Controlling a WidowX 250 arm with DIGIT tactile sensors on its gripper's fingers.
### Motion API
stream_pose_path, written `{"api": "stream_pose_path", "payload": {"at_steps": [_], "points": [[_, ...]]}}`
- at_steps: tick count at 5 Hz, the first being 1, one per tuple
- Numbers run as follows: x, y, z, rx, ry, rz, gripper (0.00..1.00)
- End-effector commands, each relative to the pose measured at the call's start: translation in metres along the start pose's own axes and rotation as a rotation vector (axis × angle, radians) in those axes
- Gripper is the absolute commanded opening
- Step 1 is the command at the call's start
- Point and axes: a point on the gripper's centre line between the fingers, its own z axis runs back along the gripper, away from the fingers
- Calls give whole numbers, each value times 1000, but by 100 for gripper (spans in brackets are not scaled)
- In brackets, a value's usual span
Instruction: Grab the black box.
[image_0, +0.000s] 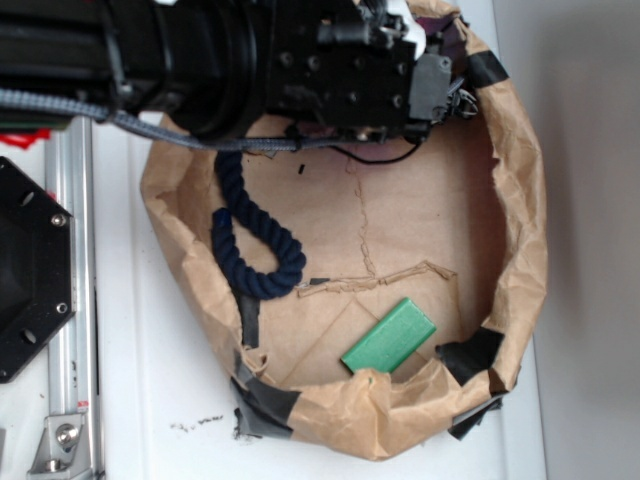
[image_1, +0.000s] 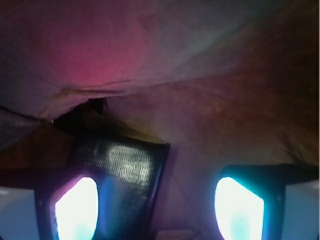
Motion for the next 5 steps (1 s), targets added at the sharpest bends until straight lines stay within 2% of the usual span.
{"api": "stream_pose_path", "payload": {"at_steps": [1, 2, 3, 4, 5], "points": [[12, 1, -1, -11, -22, 77, 100], [5, -5, -1, -28, -16, 35, 100], [-4, -11, -2, -71, 8, -36, 100], [-18, -13, -2, -127, 11, -162, 100], [-25, -13, -5, -153, 4, -257, 100]]}}
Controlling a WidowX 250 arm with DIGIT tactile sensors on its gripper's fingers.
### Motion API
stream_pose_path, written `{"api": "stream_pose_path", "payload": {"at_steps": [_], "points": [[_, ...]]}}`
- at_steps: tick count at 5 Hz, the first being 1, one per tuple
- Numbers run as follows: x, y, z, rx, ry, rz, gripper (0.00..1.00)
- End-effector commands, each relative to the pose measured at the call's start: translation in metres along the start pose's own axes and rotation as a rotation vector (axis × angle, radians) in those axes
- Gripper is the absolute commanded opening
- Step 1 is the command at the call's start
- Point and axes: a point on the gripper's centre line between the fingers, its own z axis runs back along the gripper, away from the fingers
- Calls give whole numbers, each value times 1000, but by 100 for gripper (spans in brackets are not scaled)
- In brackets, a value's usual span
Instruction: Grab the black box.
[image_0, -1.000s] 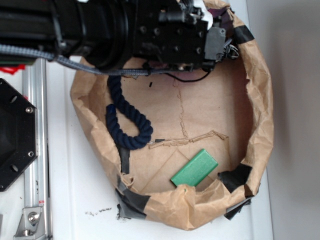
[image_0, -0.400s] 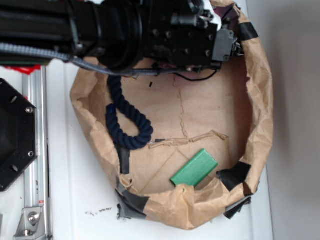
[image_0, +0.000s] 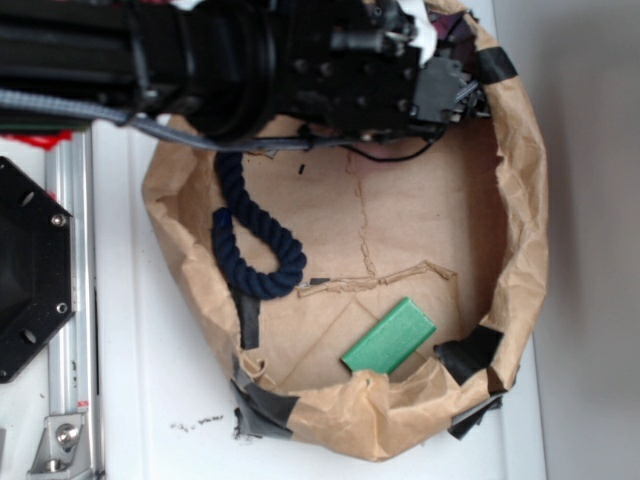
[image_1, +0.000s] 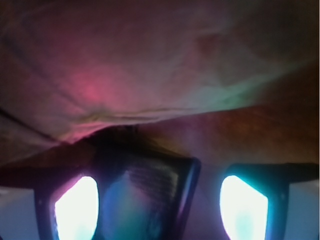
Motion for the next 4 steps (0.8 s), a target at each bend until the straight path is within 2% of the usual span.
{"api": "stream_pose_path", "payload": {"at_steps": [1, 2, 4], "points": [[-20, 3, -2, -42, 46, -197, 100], [-26, 9, 1, -27, 61, -230, 100], [-36, 24, 19, -42, 98, -279, 100]]}}
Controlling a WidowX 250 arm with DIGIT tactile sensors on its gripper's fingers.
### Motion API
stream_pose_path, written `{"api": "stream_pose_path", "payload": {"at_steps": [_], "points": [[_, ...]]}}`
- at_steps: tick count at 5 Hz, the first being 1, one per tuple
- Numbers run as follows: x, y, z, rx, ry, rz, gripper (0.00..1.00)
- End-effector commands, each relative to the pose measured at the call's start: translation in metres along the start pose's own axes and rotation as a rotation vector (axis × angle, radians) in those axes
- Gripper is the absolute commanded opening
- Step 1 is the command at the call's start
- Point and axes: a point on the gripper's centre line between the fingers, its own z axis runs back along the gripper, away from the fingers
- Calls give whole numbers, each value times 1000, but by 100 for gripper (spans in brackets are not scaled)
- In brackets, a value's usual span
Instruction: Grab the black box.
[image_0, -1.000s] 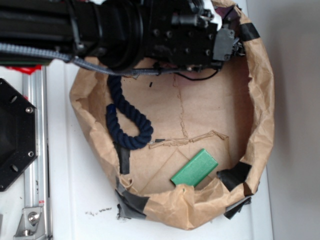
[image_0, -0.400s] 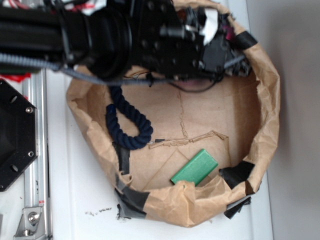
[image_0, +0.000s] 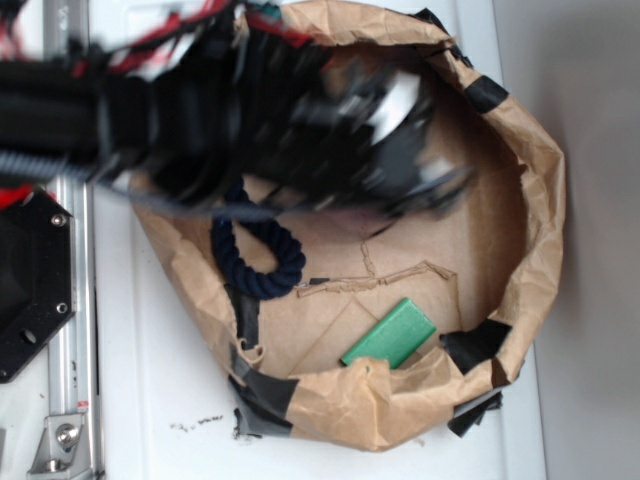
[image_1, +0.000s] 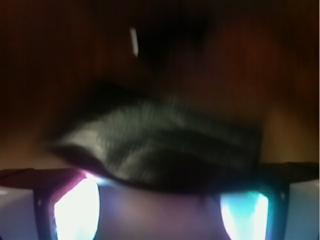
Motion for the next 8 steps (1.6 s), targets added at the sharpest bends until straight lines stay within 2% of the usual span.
{"api": "stream_pose_path", "payload": {"at_steps": [1, 2, 4, 6, 7, 8], "points": [[-2, 19, 21, -40, 34, -6, 100], [0, 19, 24, -57, 28, -13, 0], [-3, 21, 37, -80, -16, -59, 0], [-5, 29, 69, -138, -63, -121, 0], [-3, 34, 73, -147, -53, -121, 0], [-1, 29, 76, -144, 56, -216, 0]]}}
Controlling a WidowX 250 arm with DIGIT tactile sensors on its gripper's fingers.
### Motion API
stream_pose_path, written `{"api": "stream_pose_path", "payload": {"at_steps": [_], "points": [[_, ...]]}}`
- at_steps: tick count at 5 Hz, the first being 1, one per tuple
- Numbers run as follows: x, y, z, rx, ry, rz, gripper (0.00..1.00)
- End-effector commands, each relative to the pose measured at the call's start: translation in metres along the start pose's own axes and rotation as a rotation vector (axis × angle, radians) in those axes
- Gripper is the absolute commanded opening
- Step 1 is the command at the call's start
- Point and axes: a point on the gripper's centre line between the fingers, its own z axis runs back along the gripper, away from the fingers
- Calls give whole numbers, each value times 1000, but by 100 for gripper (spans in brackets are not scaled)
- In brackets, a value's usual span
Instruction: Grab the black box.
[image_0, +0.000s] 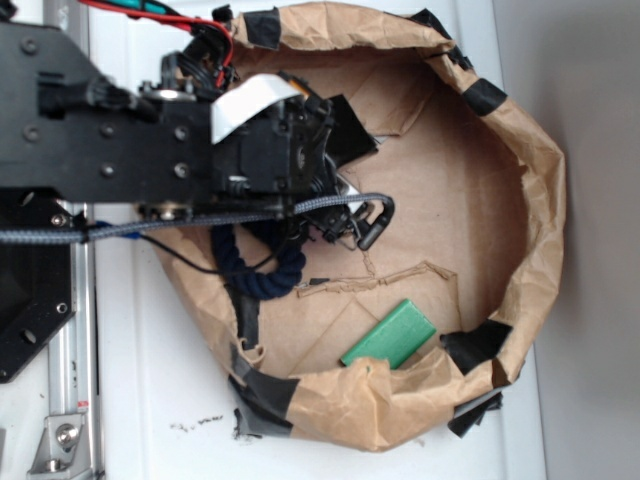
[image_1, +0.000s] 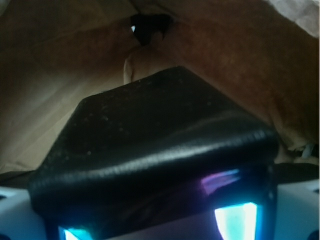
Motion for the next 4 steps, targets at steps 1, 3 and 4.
{"api": "stream_pose_path", "payload": {"at_steps": [1, 3, 4], "points": [[15, -5, 19, 53, 288, -190, 0], [9, -29, 78, 159, 331, -258, 0], [9, -25, 92, 137, 307, -280, 0]]}}
